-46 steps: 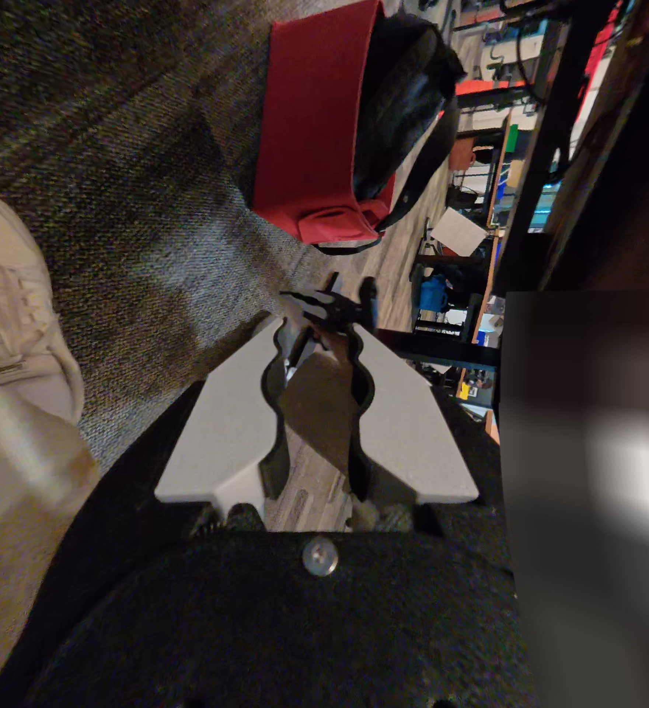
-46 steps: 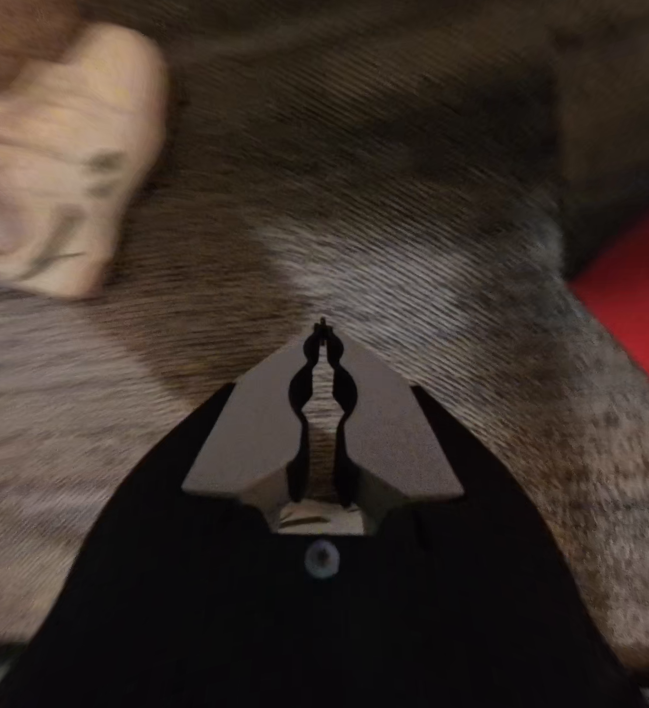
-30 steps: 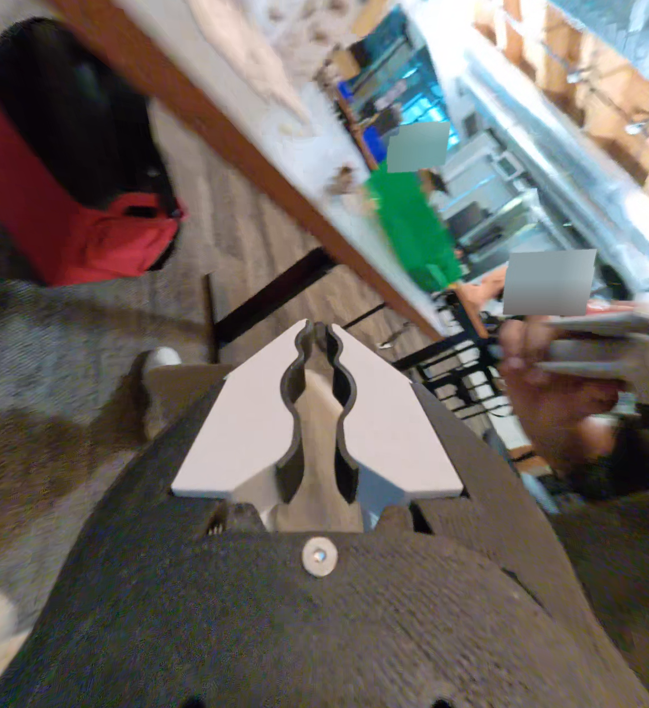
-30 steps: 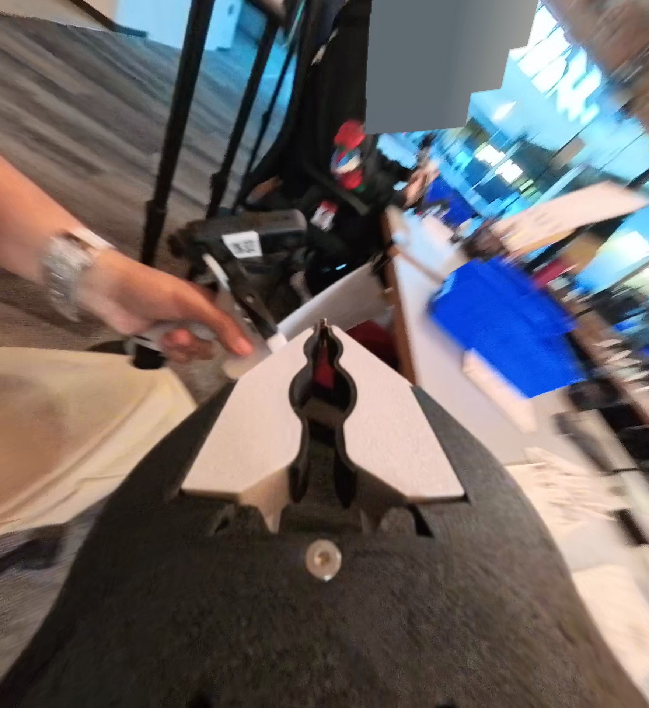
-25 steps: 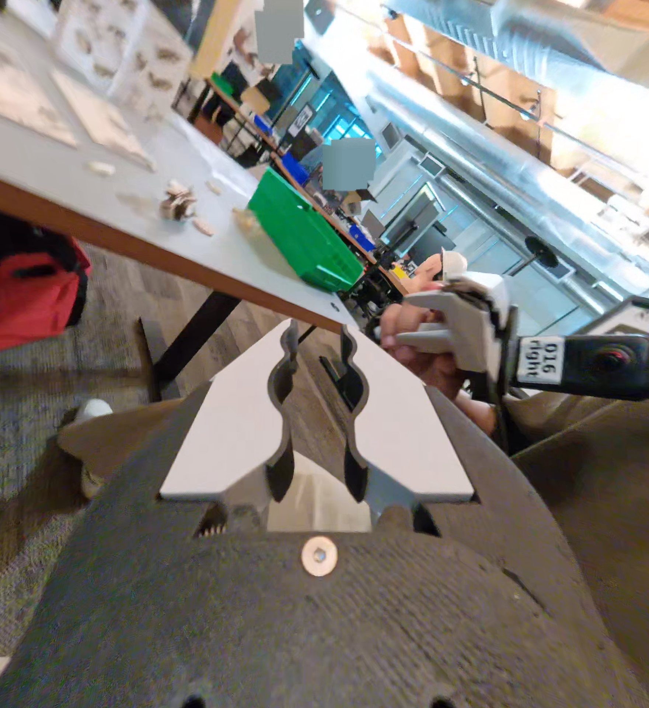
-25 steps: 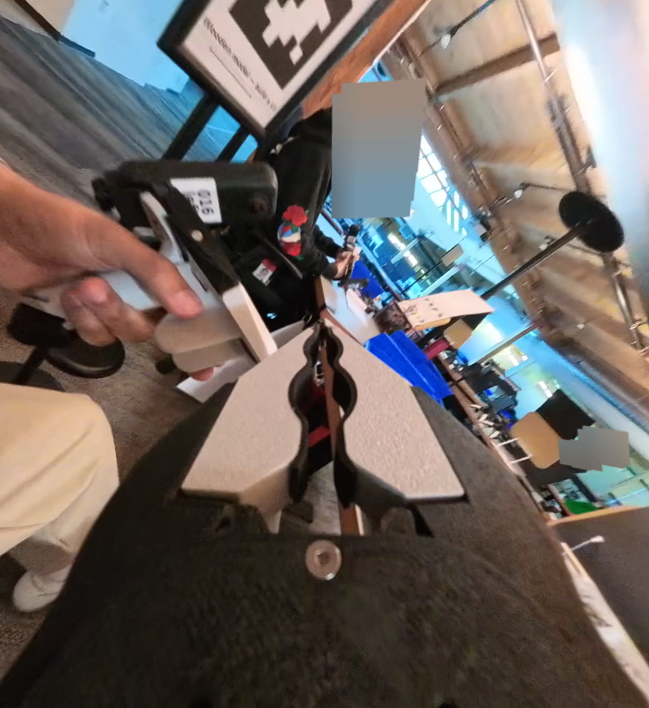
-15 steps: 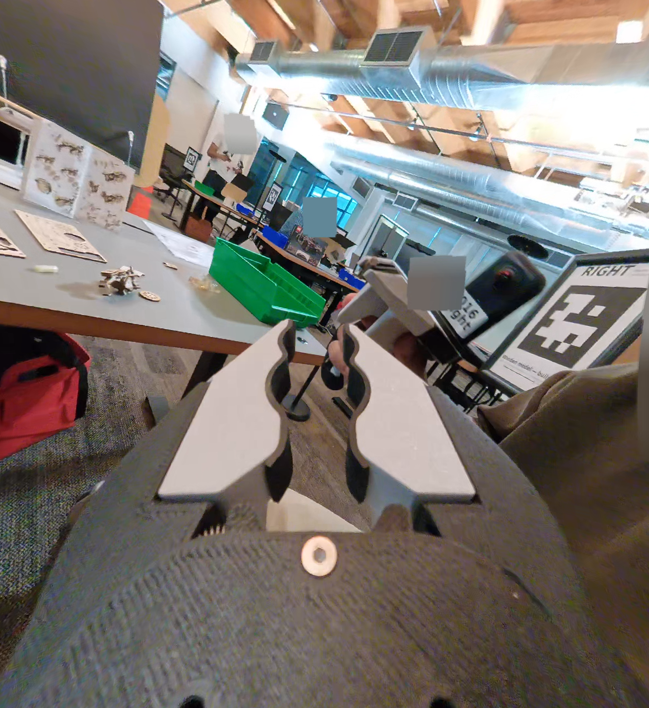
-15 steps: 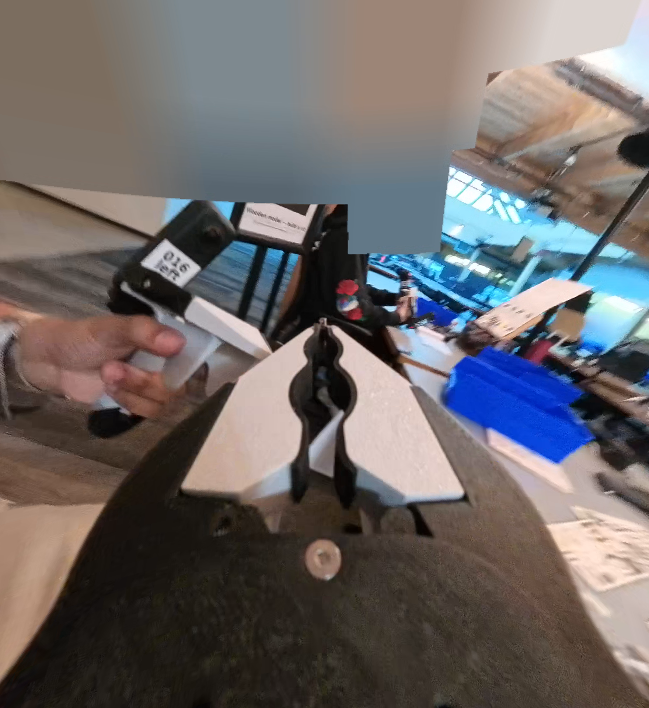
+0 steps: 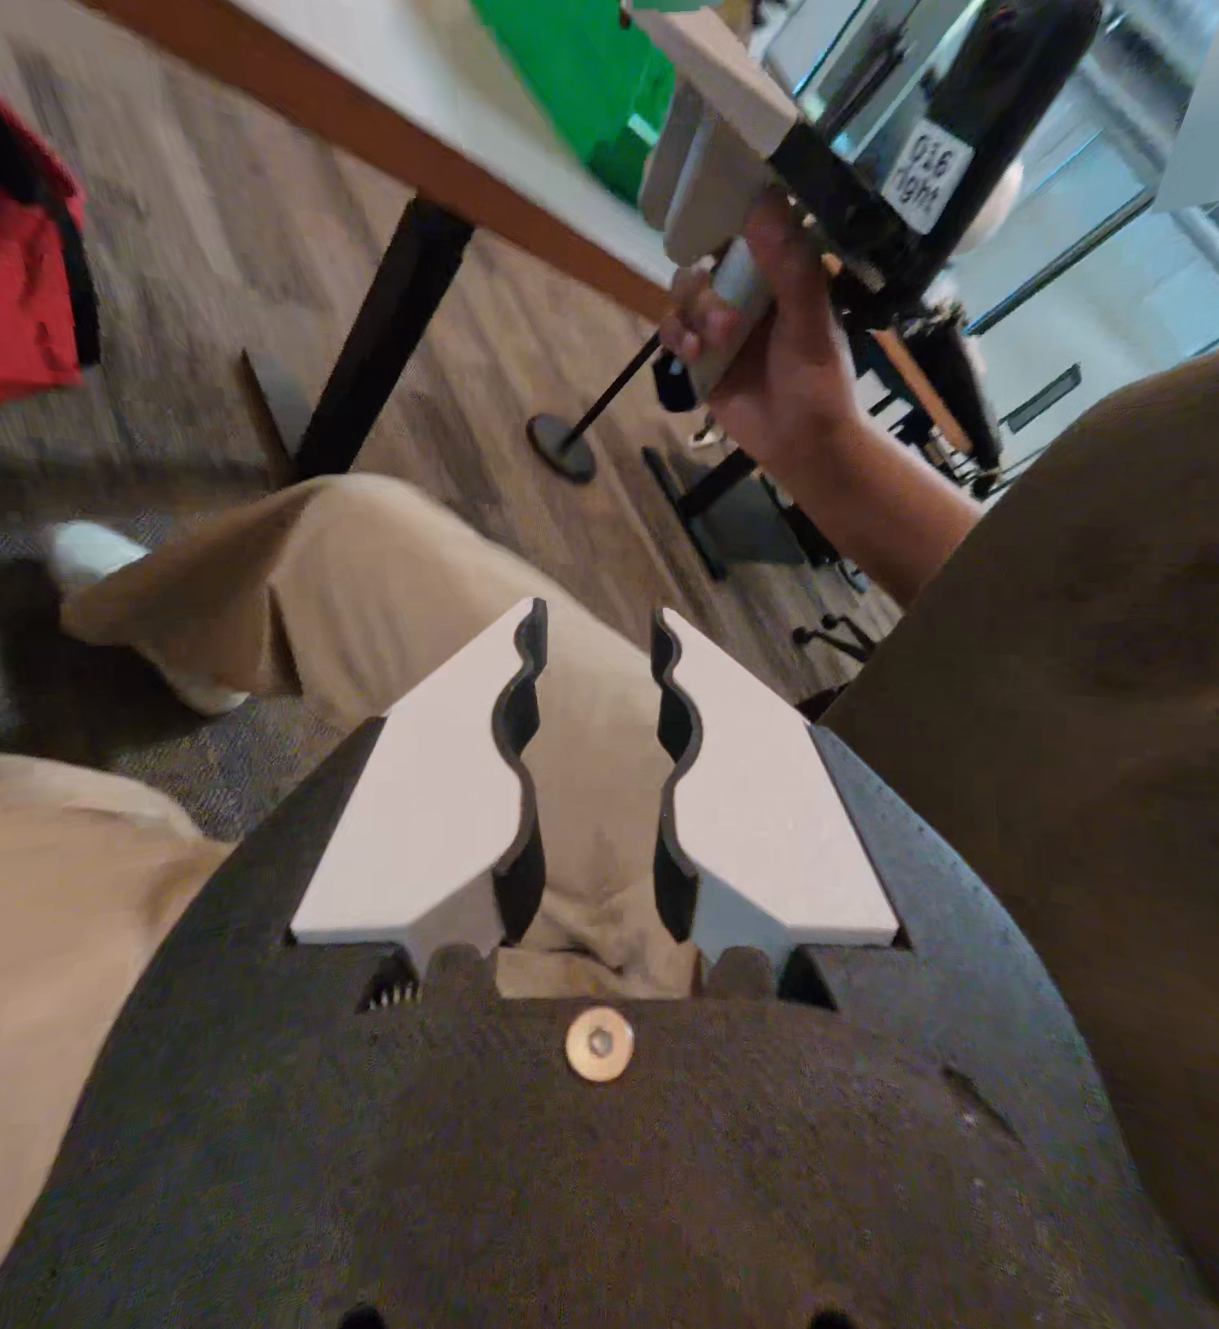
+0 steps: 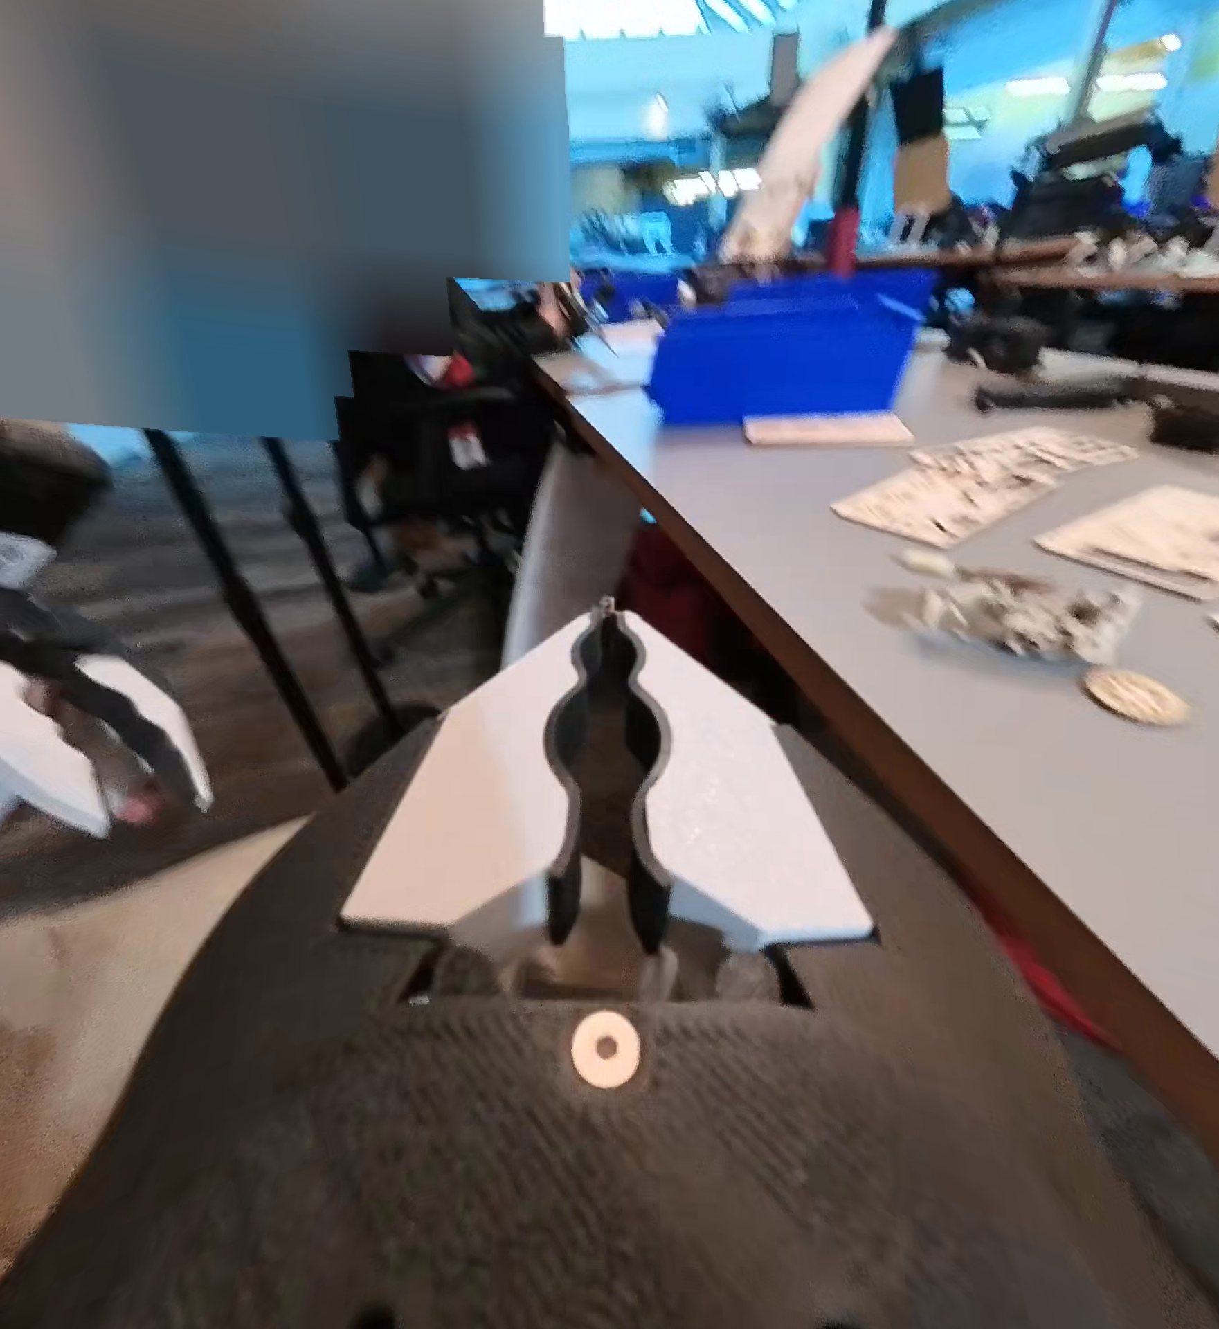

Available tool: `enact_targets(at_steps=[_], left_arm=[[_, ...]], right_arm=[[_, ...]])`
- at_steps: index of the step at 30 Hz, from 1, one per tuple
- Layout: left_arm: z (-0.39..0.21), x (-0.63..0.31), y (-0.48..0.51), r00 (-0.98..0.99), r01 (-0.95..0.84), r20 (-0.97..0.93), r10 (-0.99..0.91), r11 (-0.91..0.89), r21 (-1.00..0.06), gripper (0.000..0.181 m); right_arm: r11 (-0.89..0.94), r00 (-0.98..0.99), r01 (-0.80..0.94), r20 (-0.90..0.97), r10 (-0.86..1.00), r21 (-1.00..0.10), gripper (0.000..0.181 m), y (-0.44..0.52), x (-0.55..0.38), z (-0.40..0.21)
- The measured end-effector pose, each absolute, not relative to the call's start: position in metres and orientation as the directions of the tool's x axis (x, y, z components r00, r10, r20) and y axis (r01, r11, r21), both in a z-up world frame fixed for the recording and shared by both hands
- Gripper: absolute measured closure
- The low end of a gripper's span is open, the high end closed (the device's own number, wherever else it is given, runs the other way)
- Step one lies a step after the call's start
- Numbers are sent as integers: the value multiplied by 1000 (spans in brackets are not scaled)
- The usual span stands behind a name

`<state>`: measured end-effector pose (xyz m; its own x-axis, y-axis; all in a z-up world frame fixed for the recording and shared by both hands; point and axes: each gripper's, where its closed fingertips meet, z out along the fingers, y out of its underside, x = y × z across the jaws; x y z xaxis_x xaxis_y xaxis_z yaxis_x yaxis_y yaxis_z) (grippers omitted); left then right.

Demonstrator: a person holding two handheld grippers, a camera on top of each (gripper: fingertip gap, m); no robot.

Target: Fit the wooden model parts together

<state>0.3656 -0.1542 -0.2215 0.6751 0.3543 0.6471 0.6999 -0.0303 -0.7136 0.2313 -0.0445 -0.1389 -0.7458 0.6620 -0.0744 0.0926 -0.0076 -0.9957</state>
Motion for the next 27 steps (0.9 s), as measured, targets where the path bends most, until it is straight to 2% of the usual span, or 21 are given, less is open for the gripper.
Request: enact_targets(at_steps=[4, 6, 8, 12, 14, 17, 19, 20, 22, 24, 26, 27], left_arm=[[-260, 310, -177, 584, 731, 648, 489, 32, -682, 155], [-276, 286, -184, 551, 743, 636, 540, 28, -668, 156], [-265, 256, -174, 600, 725, 618, 508, -19, -688, 156], [-211, 180, -144, 796, 508, 425, 432, -94, -856, 155], [-200, 154, -129, 838, 436, 360, 409, -105, -894, 159], [-182, 127, -96, 930, 257, 198, 310, -162, -953, 161], [-170, 115, -71, 977, 94, 53, 207, -194, -977, 163], [-165, 110, -60, 983, 66, 34, 180, -173, -983, 163], [-154, 112, -44, 964, 239, 229, 133, -59, -969, 162], [-146, 129, -41, 870, 492, 493, 11, 51, -869, 161], [-149, 134, -45, 778, 626, 628, -13, 89, -774, 162], [-149, 133, -49, 769, 636, 639, -10, 102, -765, 162]], right_arm=[[169, -640, 90, 73, 765, -982, 181, -7, 189, -183], [194, -596, 63, 119, 794, -979, 181, 3, 170, -181], [216, -574, 37, 156, 804, -976, 181, 8, 151, -171], [239, -592, 26, 178, 786, -971, 181, 0, 112, -137], [222, -630, 78, 124, 766, -972, 181, -13, 103, -125], [182, -666, 31, 116, 737, -983, 181, -28, 110, -104], [110, -699, 3, 76, 711, -994, 181, -33, 119, -106], [69, -709, 10, 42, 703, -998, 181, -32, 122, -110], [-46, -725, 78, -88, 683, -996, 181, -25, 126, -107], [-179, -710, 98, -195, 676, -979, 181, -6, 126, -99], [-267, -683, 137, -286, 672, -954, 181, 14, 123, -105], [-290, -673, 167, -324, 665, -942, 181, 21, 122, -111]])
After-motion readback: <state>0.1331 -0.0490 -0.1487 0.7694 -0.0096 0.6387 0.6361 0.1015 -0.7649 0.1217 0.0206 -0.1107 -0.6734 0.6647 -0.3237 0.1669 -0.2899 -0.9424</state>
